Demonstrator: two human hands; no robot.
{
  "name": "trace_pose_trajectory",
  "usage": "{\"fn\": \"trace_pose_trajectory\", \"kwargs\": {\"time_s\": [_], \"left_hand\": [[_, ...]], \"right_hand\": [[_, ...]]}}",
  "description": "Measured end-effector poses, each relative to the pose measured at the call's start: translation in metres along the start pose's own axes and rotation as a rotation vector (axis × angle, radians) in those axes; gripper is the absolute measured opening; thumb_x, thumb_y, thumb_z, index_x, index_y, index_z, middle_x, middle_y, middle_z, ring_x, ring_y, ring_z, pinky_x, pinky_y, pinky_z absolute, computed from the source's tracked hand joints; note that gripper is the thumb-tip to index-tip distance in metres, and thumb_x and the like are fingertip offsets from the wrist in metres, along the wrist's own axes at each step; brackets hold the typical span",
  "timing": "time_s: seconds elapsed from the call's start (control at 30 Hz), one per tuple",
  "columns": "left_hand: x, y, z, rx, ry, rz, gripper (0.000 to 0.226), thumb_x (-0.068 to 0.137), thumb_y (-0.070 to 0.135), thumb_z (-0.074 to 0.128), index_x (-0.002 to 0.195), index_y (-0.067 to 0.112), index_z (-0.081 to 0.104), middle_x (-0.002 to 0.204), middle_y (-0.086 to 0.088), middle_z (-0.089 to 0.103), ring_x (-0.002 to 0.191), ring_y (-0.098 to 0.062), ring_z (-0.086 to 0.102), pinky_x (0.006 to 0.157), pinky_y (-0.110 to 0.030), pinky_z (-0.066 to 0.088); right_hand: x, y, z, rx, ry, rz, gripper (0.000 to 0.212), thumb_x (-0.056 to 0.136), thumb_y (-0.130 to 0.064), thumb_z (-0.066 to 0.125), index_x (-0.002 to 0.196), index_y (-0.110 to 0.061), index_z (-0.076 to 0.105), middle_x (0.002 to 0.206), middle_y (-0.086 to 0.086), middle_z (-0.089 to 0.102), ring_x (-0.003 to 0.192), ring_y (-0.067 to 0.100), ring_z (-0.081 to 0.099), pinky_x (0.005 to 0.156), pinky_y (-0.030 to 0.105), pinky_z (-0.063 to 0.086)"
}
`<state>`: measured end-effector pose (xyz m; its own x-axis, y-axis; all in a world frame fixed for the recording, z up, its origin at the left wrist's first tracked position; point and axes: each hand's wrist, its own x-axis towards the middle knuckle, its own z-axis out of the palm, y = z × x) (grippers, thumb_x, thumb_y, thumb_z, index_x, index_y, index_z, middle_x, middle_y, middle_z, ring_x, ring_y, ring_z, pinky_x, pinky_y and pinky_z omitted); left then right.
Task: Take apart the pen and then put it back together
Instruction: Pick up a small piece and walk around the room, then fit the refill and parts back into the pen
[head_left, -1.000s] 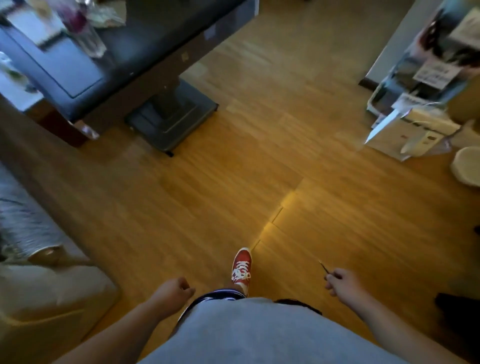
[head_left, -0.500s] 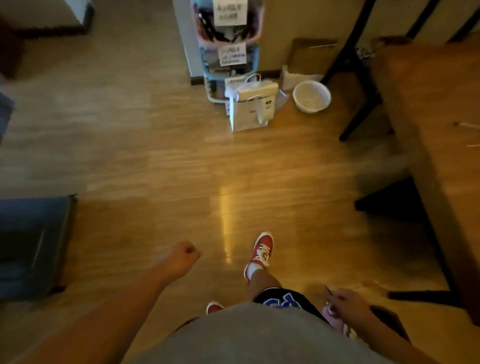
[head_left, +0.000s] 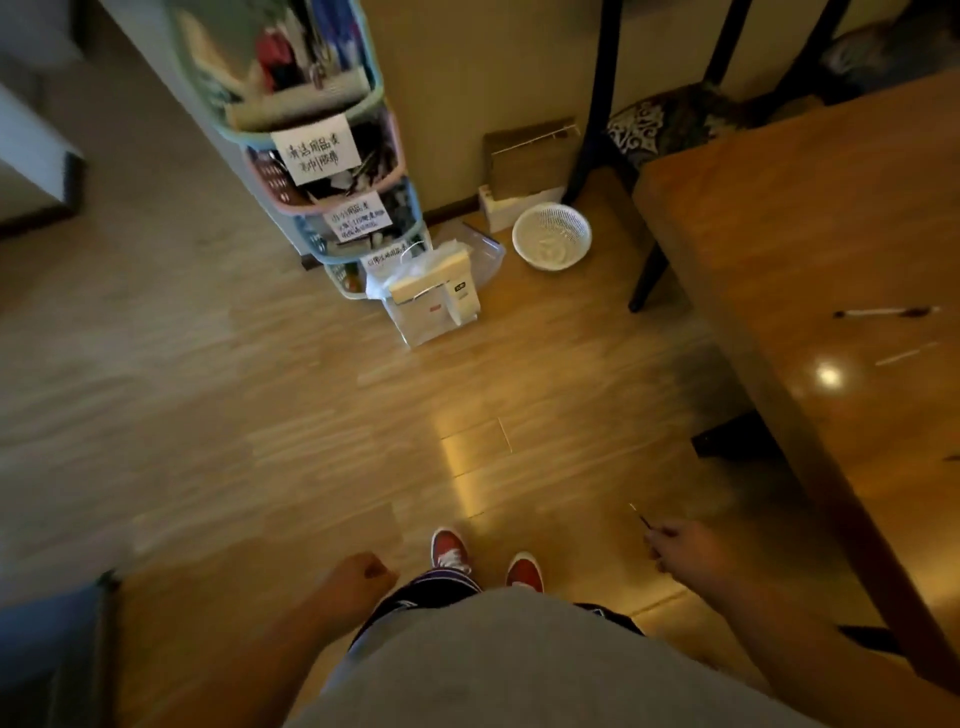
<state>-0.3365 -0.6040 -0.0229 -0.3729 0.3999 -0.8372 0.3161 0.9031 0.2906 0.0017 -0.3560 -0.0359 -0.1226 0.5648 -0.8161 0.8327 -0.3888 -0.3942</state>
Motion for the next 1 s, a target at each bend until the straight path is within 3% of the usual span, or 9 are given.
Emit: {"fn": "trace_pose_trajectory", "kwargs": {"time_s": [0.1,0.27,0.37,0.47,0.57,0.7,0.8,0.9,1.0], "left_hand": [[0.033,0.02,-0.025,0.06,-0.036,-0.035,0.026,0.094,0.03,0.056,0.087,0.006,0.064,0.093,-0.018,0.068,0.079,-0.024,0.06,0.076,-0.035,0.05],[0.102,0.086,-0.079,0.228,-0.097,0.043,0.025,0.095,0.034,0.054,0.077,0.017,0.058,0.086,-0.008,0.063,0.082,-0.024,0.062,0.073,-0.032,0.047],[0.141,0.144,-0.114,0.319,-0.118,0.086,0.025,0.095,0.038,0.053,0.08,0.019,0.058,0.091,-0.008,0.065,0.091,-0.027,0.065,0.077,-0.033,0.049],[0.171,0.212,-0.144,0.414,-0.154,0.174,0.025,0.094,0.041,0.053,0.081,0.02,0.059,0.089,-0.004,0.064,0.087,-0.021,0.063,0.067,-0.029,0.045],[0.189,0.29,-0.16,0.545,-0.174,0.31,0.023,0.093,0.038,0.056,0.08,0.02,0.06,0.085,0.001,0.061,0.082,-0.016,0.059,0.066,-0.025,0.042],[0.2,0.395,-0.144,0.569,-0.169,0.454,0.02,0.092,0.024,0.06,0.079,0.009,0.064,0.082,-0.006,0.063,0.079,-0.021,0.06,0.07,-0.028,0.044],[0.198,0.465,-0.105,0.639,-0.211,0.594,0.02,0.09,0.019,0.064,0.071,0.017,0.062,0.075,-0.005,0.064,0.079,-0.025,0.062,0.072,-0.031,0.045],[0.18,0.526,-0.054,0.669,-0.269,0.748,0.007,0.089,0.027,0.065,0.085,0.021,0.066,0.086,-0.006,0.07,0.084,-0.023,0.065,0.079,-0.037,0.052],[0.154,0.574,-0.002,0.686,-0.306,0.913,0.002,0.089,0.037,0.062,0.09,0.035,0.062,0.088,0.007,0.067,0.086,-0.012,0.064,0.079,-0.036,0.054]], "right_hand": [[0.031,-0.043,-0.016,0.009,0.019,-0.028,0.023,0.094,-0.012,0.053,0.073,-0.007,0.062,0.073,0.015,0.062,0.067,0.026,0.06,0.06,0.032,0.044],[0.068,-0.092,-0.042,0.114,0.064,-0.002,0.022,0.096,-0.013,0.053,0.075,-0.012,0.06,0.075,0.011,0.062,0.064,0.02,0.057,0.057,0.028,0.043],[0.073,-0.096,-0.06,0.153,0.114,0.078,0.016,0.096,-0.018,0.053,0.087,-0.014,0.065,0.081,0.009,0.065,0.071,0.021,0.061,0.061,0.029,0.046],[0.065,-0.083,-0.076,0.226,0.176,0.123,0.023,0.096,-0.017,0.053,0.079,-0.01,0.067,0.07,0.007,0.063,0.061,0.016,0.056,0.054,0.025,0.044],[0.048,-0.067,-0.088,0.32,0.248,0.16,0.027,0.096,-0.018,0.053,0.08,0.0,0.067,0.072,0.023,0.064,0.062,0.024,0.057,0.061,0.035,0.045],[0.032,-0.046,-0.099,0.468,0.349,0.259,0.02,0.096,-0.011,0.052,0.082,-0.006,0.064,0.075,0.013,0.063,0.066,0.023,0.058,0.065,0.036,0.049],[0.02,-0.029,-0.112,0.539,0.398,0.283,0.019,0.096,-0.011,0.052,0.087,0.0,0.065,0.079,0.014,0.065,0.069,0.021,0.06,0.068,0.035,0.05],[0.008,-0.014,-0.133,0.612,0.477,0.258,0.019,0.095,-0.009,0.055,0.079,-0.005,0.065,0.078,0.013,0.066,0.067,0.017,0.06,0.064,0.027,0.049],[-0.002,-0.001,-0.16,0.647,0.479,0.195,0.019,0.095,-0.015,0.055,0.079,-0.017,0.066,0.079,0.007,0.068,0.07,0.015,0.063,0.063,0.022,0.051]]}}
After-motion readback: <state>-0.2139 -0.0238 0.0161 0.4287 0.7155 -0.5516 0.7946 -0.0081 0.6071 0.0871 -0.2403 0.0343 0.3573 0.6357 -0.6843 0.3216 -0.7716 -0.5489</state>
